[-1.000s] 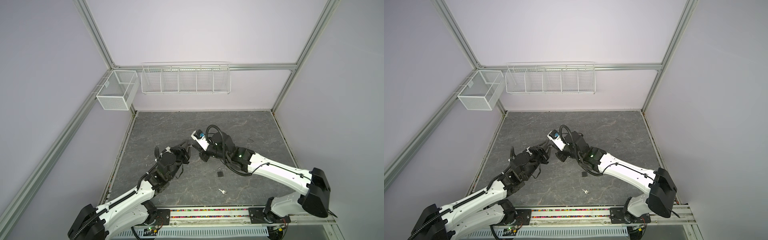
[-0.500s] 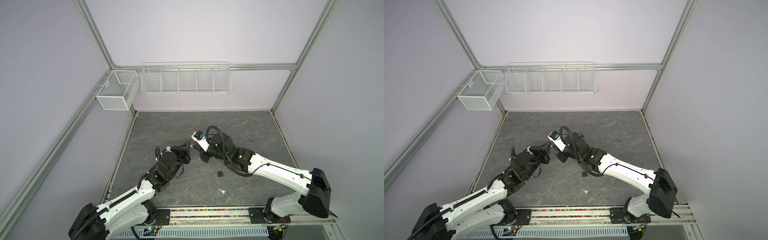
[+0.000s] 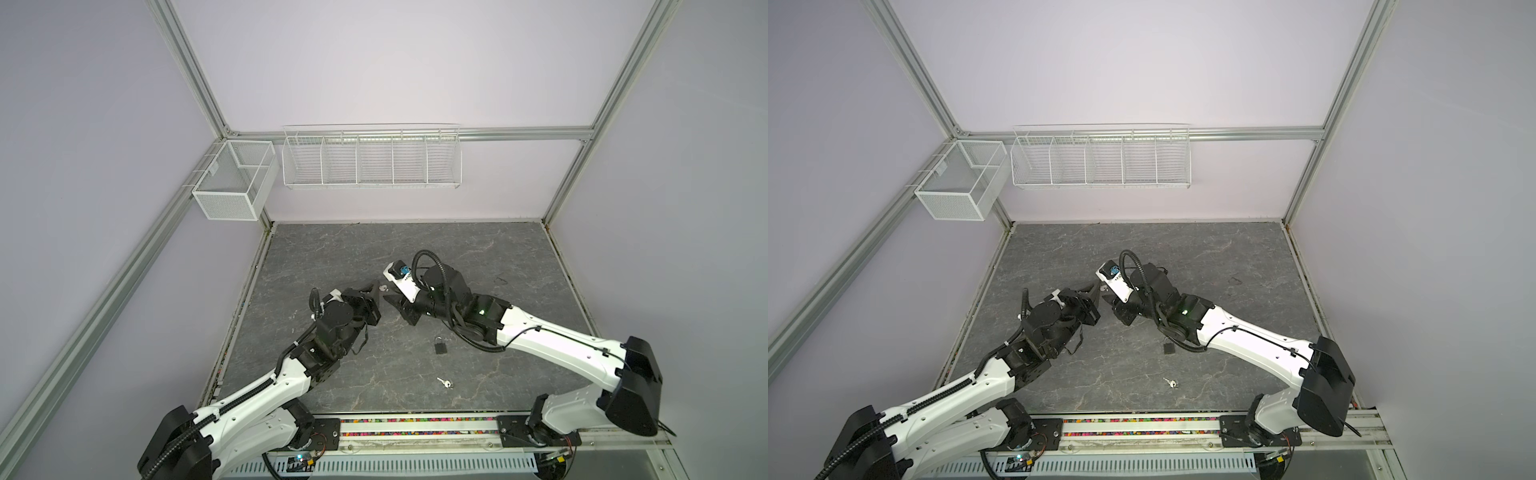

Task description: Unlock with the key

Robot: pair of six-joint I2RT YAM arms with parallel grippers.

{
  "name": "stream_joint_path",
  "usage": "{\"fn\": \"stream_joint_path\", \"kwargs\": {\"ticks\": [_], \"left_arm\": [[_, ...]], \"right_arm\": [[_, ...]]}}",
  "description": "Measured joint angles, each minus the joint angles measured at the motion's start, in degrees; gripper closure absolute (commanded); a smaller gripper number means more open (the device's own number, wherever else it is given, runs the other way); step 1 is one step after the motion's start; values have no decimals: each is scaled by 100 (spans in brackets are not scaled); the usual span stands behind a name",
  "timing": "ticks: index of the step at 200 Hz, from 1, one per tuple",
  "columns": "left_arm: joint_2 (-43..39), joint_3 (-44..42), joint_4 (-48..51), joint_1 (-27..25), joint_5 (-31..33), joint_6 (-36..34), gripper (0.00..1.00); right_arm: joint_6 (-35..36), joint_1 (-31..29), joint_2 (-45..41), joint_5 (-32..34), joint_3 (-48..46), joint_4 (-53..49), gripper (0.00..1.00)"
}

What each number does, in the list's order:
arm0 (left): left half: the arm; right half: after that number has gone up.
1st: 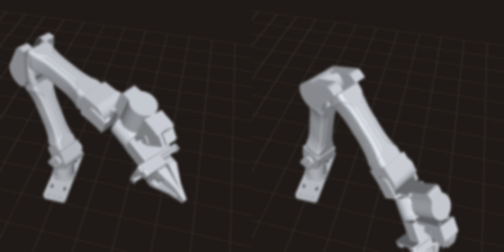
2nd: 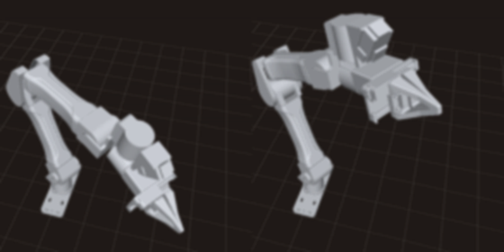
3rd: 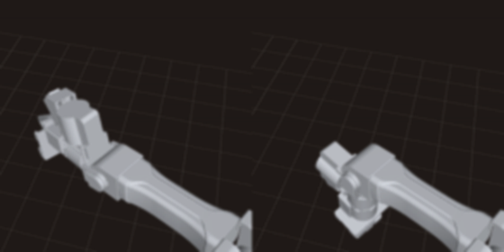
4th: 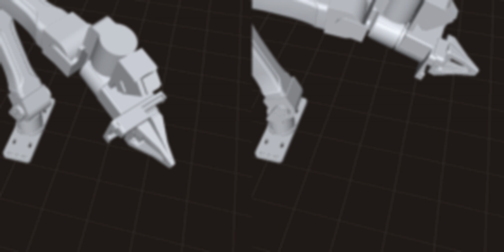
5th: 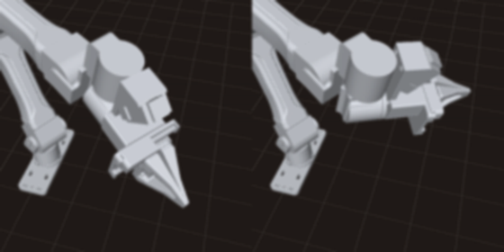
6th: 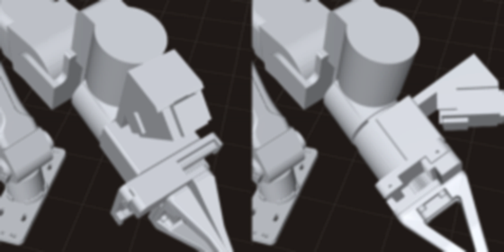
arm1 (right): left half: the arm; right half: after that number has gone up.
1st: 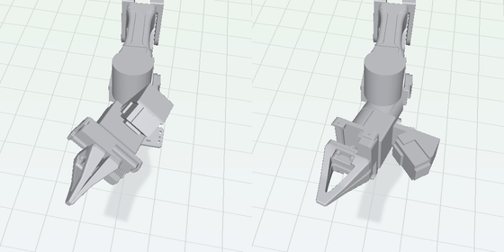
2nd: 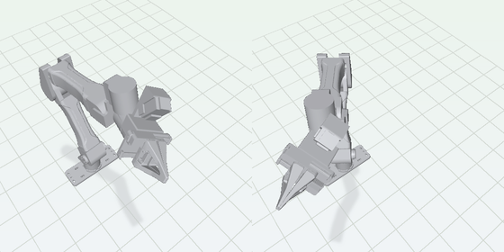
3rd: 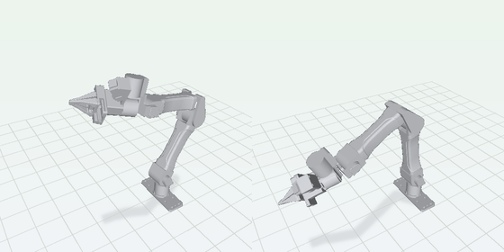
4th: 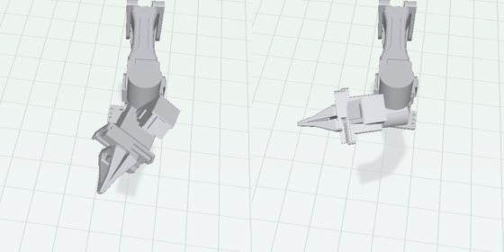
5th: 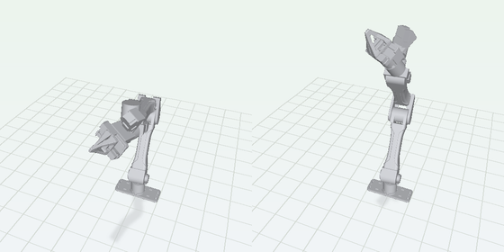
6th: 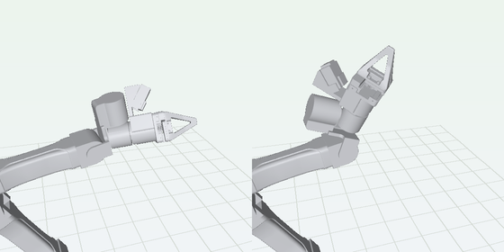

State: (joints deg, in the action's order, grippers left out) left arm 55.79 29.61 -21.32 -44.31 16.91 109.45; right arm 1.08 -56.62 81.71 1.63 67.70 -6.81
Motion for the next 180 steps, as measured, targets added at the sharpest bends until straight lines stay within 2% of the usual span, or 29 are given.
{"fn": "stream_joint_path", "kwargs": {"ticks": [7, 34, 79, 100, 138, 180], "left_arm": [[24, 55, -61, 63, -22, -175, 100], [122, 424, -284, 382, -247, -1014, 100], [367, 1211, -772, 446, -922, -2667, 100], [566, 1685, -872, 446, -1416, -3462, 100], [734, 2293, -994, 293, -2114, -4640, 100], [763, 2540, -920, -55, -2347, -5442, 100]], "right_arm": [[-125, 7, -39, -15, 52, -103, 44], [-769, 153, -372, -291, 186, -505, 36], [-2518, 706, -942, -1137, 485, -605, 29], [-3248, 780, -1150, -1469, 470, -387, 27], [-4155, 911, -1493, -1899, 271, 348, 28], [-4419, 979, -1620, -2098, 109, 1051, 32]]}}
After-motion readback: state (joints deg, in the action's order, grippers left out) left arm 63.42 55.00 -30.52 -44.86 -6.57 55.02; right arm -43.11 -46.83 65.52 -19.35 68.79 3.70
